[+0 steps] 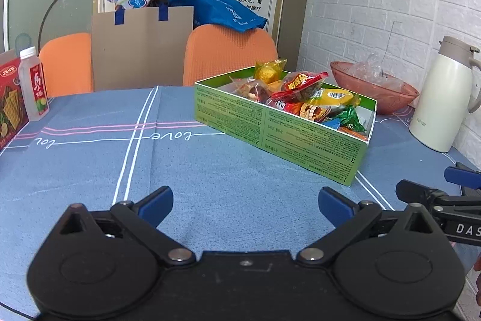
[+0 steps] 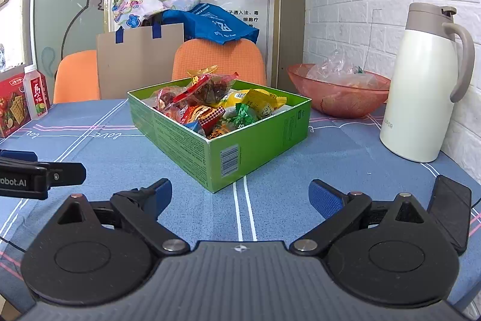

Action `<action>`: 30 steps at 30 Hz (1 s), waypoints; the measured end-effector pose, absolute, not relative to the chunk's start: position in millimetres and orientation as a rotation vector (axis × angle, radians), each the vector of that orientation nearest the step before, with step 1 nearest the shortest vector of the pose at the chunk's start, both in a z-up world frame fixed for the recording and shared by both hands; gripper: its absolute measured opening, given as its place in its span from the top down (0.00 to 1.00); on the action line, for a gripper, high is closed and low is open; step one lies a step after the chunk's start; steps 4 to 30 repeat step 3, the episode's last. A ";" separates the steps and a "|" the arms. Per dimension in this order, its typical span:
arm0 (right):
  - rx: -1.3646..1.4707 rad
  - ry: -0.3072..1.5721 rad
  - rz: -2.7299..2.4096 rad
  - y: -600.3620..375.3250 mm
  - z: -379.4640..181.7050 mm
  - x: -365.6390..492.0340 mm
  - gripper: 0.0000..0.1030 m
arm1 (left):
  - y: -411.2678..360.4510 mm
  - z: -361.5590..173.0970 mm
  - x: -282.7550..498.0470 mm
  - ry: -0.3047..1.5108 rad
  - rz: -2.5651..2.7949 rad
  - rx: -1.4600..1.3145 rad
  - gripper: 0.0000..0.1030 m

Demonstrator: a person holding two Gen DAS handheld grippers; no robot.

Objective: Organize snacks

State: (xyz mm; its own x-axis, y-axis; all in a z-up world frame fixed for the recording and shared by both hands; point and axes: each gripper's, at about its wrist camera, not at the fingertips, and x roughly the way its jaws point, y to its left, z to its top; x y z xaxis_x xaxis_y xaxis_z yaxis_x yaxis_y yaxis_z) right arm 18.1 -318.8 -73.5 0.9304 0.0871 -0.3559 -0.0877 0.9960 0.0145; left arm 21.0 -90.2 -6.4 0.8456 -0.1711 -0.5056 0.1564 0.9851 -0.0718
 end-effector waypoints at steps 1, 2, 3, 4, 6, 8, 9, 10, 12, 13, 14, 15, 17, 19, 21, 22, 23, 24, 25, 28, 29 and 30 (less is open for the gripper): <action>-0.002 0.363 0.087 -318.6 -73.1 18.1 0.00 | -90.5 -6.4 20.3 0.535 -0.172 -0.026 0.00; -0.003 0.361 0.085 -318.6 -72.4 18.2 0.00 | -90.4 -6.3 20.0 0.535 -0.172 -0.026 0.00; -0.002 0.360 0.085 -318.7 -71.8 18.2 0.00 | -90.5 -6.2 20.1 0.536 -0.173 -0.028 0.00; -0.002 0.360 0.085 -318.7 -71.8 18.2 0.00 | -90.5 -6.2 20.1 0.536 -0.173 -0.028 0.00; -0.002 0.360 0.085 -318.7 -71.8 18.2 0.00 | -90.5 -6.2 20.1 0.536 -0.173 -0.028 0.00; -0.002 0.360 0.085 -318.7 -71.8 18.2 0.00 | -90.5 -6.2 20.1 0.536 -0.173 -0.028 0.00; -0.002 0.360 0.085 -318.7 -71.8 18.2 0.00 | -90.5 -6.2 20.1 0.536 -0.173 -0.028 0.00; -0.002 0.360 0.085 -318.7 -71.8 18.2 0.00 | -90.5 -6.2 20.1 0.536 -0.173 -0.028 0.00; -0.002 0.360 0.085 -318.7 -71.8 18.2 0.00 | -90.5 -6.2 20.1 0.536 -0.173 -0.028 0.00; -0.002 0.360 0.085 -318.7 -71.8 18.2 0.00 | -90.5 -6.2 20.1 0.536 -0.173 -0.028 0.00; -0.002 0.360 0.085 -318.7 -71.8 18.2 0.00 | -90.5 -6.2 20.1 0.536 -0.173 -0.028 0.00; -0.002 0.360 0.085 -318.7 -71.8 18.2 0.00 | -90.5 -6.2 20.1 0.536 -0.173 -0.028 0.00; -0.002 0.360 0.085 -318.7 -71.8 18.2 0.00 | -90.5 -6.2 20.1 0.536 -0.173 -0.028 0.00; -0.002 0.360 0.085 -318.7 -71.8 18.2 0.00 | -90.5 -6.2 20.1 0.536 -0.173 -0.028 0.00; -0.002 0.360 0.085 -318.7 -71.8 18.2 0.00 | -90.5 -6.2 20.1 0.536 -0.173 -0.028 0.00; -0.002 0.360 0.085 -318.7 -71.8 18.2 0.00 | -90.5 -6.2 20.1 0.536 -0.173 -0.028 0.00; -0.002 0.360 0.085 -318.7 -71.8 18.2 0.00 | -90.5 -6.2 20.1 0.536 -0.173 -0.028 0.00; -0.002 0.360 0.085 -318.7 -71.8 18.2 0.00 | -90.5 -6.2 20.1 0.536 -0.173 -0.028 0.00; -0.002 0.360 0.085 -318.7 -71.8 18.2 0.00 | -90.5 -6.2 20.1 0.536 -0.173 -0.028 0.00; -0.002 0.360 0.085 -318.7 -71.8 18.2 0.00 | -90.5 -6.2 20.1 0.536 -0.173 -0.028 0.00; -0.002 0.360 0.085 -318.7 -71.8 18.2 0.00 | -90.5 -6.2 20.1 0.536 -0.173 -0.028 0.00; -0.002 0.360 0.085 -318.7 -71.8 18.2 0.00 | -90.5 -6.2 20.1 0.536 -0.173 -0.028 0.00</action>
